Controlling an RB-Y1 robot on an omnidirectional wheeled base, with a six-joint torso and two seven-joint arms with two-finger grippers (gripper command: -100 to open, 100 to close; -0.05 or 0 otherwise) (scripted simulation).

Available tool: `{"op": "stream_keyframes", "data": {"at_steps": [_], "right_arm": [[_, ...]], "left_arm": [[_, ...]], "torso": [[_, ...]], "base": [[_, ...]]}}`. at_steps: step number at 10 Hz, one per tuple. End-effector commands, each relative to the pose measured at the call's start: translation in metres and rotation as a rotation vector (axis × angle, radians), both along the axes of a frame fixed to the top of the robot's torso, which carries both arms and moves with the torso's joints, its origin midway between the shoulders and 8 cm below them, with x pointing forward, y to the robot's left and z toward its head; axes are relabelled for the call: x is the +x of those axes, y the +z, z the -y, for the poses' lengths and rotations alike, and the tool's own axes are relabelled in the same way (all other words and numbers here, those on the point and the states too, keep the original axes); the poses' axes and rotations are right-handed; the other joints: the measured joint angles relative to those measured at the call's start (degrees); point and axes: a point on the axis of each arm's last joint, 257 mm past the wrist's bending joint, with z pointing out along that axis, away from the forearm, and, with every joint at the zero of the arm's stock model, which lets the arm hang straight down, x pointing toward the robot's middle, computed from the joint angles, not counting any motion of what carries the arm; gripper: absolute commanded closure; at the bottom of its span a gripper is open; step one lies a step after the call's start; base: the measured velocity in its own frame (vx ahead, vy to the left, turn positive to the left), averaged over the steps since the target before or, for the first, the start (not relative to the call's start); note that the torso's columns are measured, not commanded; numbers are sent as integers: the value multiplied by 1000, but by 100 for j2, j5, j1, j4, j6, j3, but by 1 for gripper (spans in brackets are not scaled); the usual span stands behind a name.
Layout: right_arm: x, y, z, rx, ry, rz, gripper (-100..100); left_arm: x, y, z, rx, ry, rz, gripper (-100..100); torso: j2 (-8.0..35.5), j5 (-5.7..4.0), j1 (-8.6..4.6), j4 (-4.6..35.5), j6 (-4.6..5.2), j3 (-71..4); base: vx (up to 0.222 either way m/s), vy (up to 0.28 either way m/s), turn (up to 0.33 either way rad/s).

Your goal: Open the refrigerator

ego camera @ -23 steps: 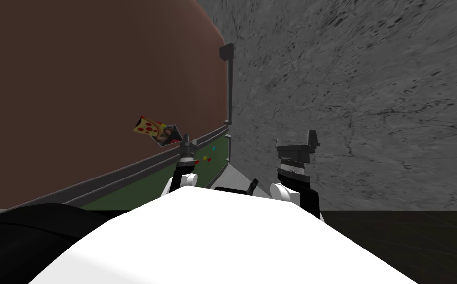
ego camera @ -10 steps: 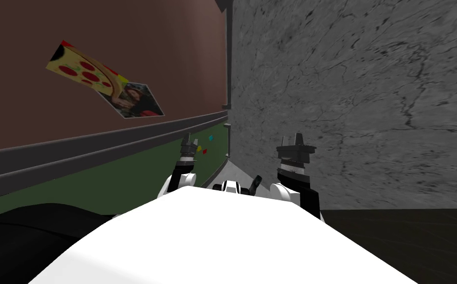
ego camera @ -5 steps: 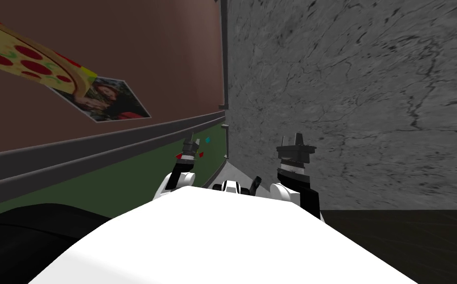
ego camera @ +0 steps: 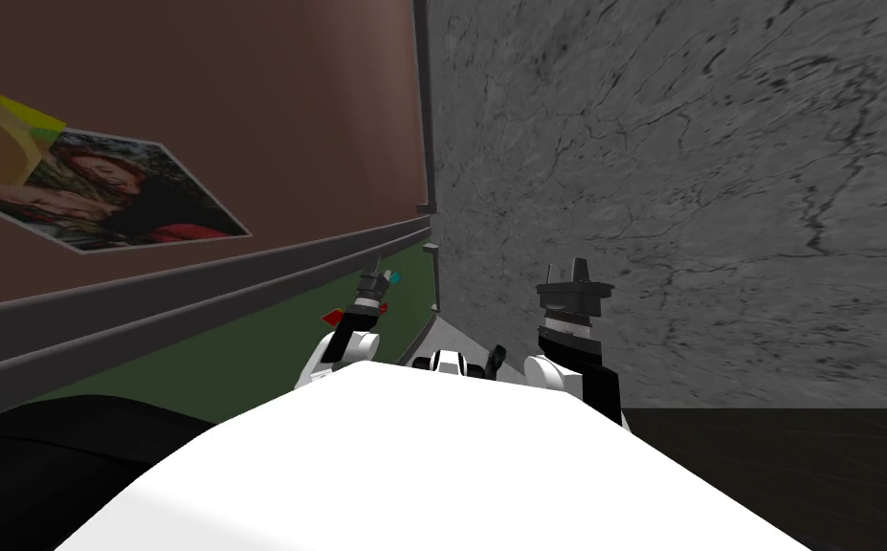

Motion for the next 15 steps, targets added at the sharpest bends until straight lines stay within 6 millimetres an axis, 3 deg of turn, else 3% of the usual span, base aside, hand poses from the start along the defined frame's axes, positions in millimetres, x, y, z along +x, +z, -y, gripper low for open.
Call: {"op": "stream_keyframes", "data": {"at_steps": [1,15], "right_arm": [[0,0,0,0,0,0,0],[0,0,0,0,0,0,0]], "left_arm": [[5,-5,3,-11,-4,-45,-100],[21,-30,18,3,-26,-253,-100]], "torso": [[3,0,-2,1,0,2],[5,0,-1,1,1,3]], "base": [[75,4,-70],[75,9,-73]]}}
